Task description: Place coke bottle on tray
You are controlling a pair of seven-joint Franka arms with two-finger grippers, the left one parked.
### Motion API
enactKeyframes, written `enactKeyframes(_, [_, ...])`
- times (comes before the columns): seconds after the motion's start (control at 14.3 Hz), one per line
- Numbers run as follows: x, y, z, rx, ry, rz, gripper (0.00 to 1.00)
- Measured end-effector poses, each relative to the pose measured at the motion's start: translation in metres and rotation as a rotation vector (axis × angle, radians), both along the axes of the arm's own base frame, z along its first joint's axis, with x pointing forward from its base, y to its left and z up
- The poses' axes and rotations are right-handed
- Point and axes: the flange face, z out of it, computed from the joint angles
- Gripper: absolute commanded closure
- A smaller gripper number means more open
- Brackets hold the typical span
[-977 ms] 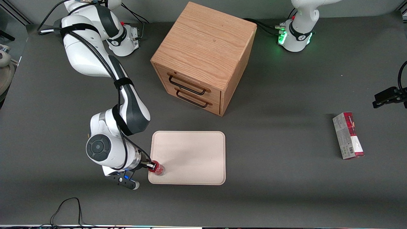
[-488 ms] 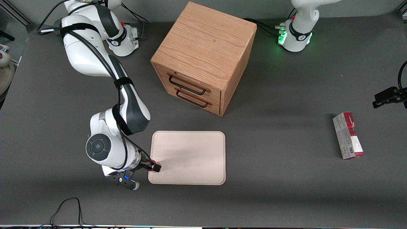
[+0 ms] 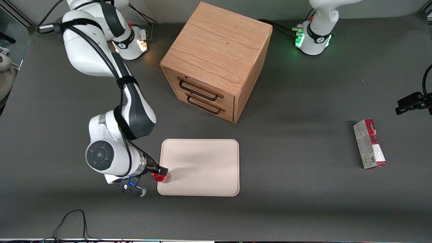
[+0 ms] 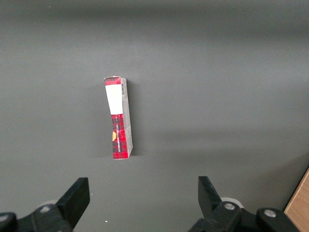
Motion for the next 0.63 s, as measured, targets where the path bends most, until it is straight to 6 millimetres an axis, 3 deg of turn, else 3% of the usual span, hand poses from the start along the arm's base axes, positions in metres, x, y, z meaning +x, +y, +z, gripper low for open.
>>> enactKeyframes(0.14, [-0.012, -0.03, 0.044, 0.005, 0.018, 0.075, 0.0])
enactKeyframes(0.35, [-0.048, -0.099, 0.099, 0.033, 0.038, 0.191, 0.0])
enactKeyframes(0.49, [-0.081, -0.137, 0.124, 0.045, 0.045, 0.234, 0.0])
enactKeyframes(0.63, [-0.114, -0.159, 0.141, 0.057, 0.031, 0.248, 0.0])
